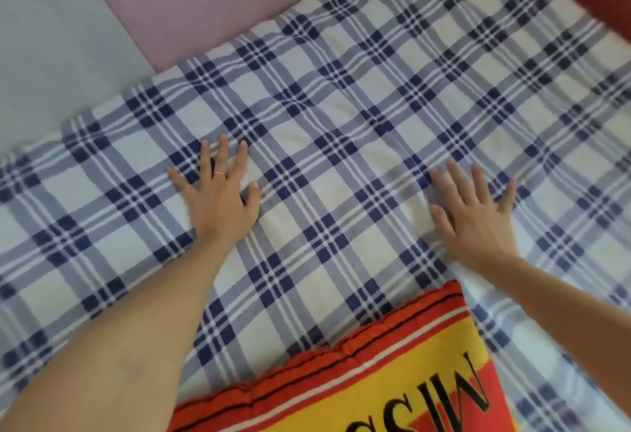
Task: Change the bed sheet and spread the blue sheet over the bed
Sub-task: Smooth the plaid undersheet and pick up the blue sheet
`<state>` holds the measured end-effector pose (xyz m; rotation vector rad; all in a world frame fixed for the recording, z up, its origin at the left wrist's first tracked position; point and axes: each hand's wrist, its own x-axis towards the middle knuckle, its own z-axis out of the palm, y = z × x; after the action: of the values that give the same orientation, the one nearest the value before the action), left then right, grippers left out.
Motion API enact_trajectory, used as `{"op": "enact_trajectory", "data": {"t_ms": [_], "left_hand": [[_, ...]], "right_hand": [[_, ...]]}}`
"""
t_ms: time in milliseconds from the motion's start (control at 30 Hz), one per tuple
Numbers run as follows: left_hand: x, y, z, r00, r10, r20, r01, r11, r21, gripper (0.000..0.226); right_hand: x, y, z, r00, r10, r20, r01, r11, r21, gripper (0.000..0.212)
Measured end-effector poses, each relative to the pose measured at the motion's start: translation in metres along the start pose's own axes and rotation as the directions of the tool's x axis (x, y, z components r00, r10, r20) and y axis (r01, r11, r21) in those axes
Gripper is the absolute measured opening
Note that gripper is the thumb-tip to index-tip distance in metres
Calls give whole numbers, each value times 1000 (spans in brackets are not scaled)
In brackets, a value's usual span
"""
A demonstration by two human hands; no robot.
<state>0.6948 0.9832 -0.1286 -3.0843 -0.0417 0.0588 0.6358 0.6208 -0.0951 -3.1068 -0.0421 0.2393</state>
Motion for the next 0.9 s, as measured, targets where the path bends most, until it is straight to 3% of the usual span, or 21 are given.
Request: {"op": "enact_trajectory", "data": {"t_ms": [67, 100, 267, 400, 467, 533, 600, 733, 900], "left_hand": [[1, 0, -2, 1000, 6, 24, -6, 1000, 1, 62], [0, -2, -1, 1000, 3, 22, -4, 1000, 4, 62], [1, -1, -1, 999, 14, 48, -14, 1000, 17, 64], [0, 15, -3, 996, -40, 79, 48, 994, -102, 69], [-3, 40, -10, 988, 134, 72, -121, 980, -156, 70], [10, 82, -16, 928, 360, 91, -345, 927, -151, 70], [33, 126, -19, 890, 444, 106, -431, 894, -124, 72], [69, 198, -17, 901, 423, 97, -418, 906, -69, 72], [71, 194, -12, 922, 385, 40, -383, 922, -57, 70]], "right_hand": [[-22, 6, 2, 963, -266, 32, 267, 963, -43, 55], [-27, 9, 9, 946, -319, 61, 323, 945, -59, 55], [-33, 18, 36, 999, -30, 43, 29, 999, 16, 62], [-27, 18, 31, 999, -31, 38, 30, 999, 39, 63], [-28, 17, 31, 999, -25, 21, 23, 997, 67, 63], [-26, 20, 31, 1000, -20, 6, 19, 996, 90, 65], [-26, 19, 33, 1000, -15, -18, 17, 994, 109, 64], [-25, 26, 39, 997, 24, -77, -12, 989, 145, 63], [-25, 27, 42, 996, 11, -92, 5, 986, 169, 63]]}}
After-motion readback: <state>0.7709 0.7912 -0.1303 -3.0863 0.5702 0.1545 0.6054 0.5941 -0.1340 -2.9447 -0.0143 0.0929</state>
